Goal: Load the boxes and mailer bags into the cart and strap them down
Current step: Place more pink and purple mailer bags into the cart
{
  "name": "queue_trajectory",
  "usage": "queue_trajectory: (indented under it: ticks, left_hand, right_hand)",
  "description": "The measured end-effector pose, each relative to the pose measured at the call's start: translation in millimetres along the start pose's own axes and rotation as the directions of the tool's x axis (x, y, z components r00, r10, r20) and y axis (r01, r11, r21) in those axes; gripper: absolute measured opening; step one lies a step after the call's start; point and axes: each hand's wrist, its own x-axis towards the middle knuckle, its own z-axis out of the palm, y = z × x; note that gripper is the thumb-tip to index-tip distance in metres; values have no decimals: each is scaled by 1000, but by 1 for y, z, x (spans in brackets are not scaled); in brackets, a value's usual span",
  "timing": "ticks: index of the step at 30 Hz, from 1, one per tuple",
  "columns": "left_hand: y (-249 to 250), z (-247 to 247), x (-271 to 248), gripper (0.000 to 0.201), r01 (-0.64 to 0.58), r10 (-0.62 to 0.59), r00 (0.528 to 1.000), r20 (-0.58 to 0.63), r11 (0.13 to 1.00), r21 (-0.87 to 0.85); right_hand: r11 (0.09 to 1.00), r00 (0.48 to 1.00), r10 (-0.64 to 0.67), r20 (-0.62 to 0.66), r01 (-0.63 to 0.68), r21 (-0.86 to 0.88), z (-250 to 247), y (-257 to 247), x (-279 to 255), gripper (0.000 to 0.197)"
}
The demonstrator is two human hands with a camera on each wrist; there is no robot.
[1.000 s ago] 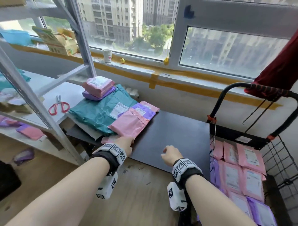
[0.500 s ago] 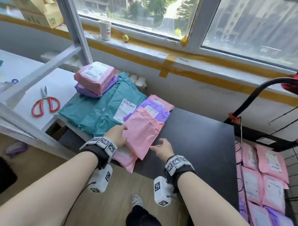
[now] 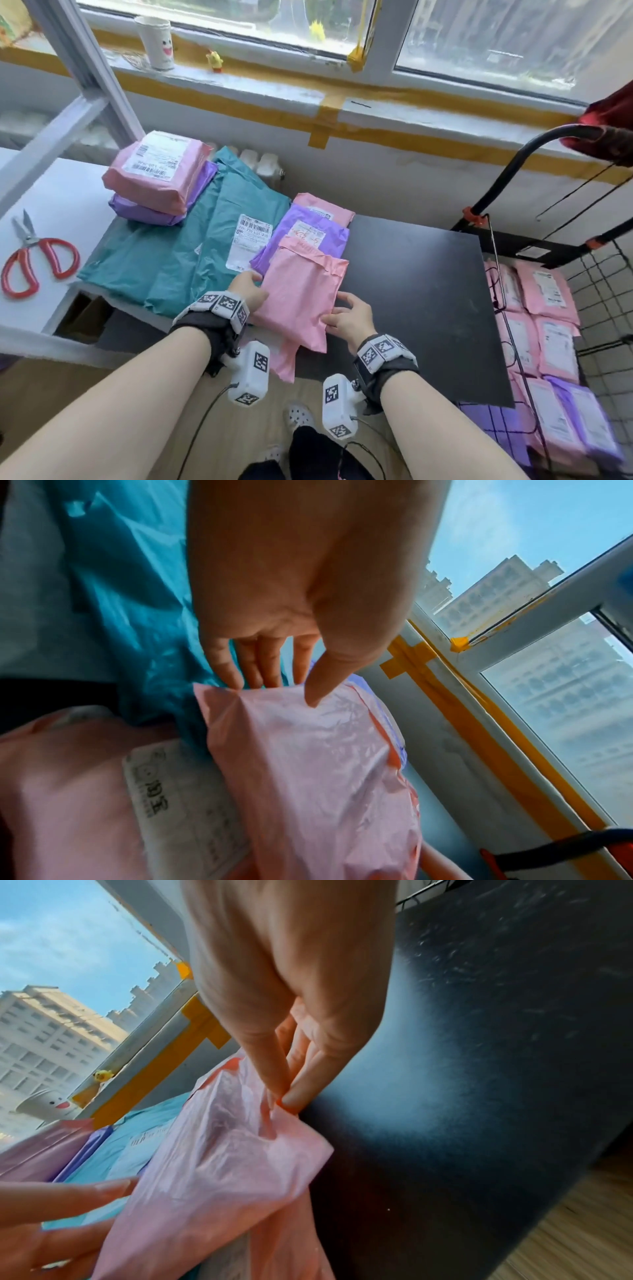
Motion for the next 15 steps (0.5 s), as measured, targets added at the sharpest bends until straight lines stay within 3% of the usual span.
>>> queue_trajectory:
  ticks: [8, 15]
  left_hand:
    - [-3, 10, -16, 24, 74, -9, 959, 285, 973, -221]
    - [62, 46, -53, 14, 2, 100, 913, 395, 968, -249]
  right_hand:
    - [999, 998, -19, -55, 21, 32, -24, 1, -39, 49]
    - [985, 971, -76, -226, 108, 132, -106, 4, -85, 51]
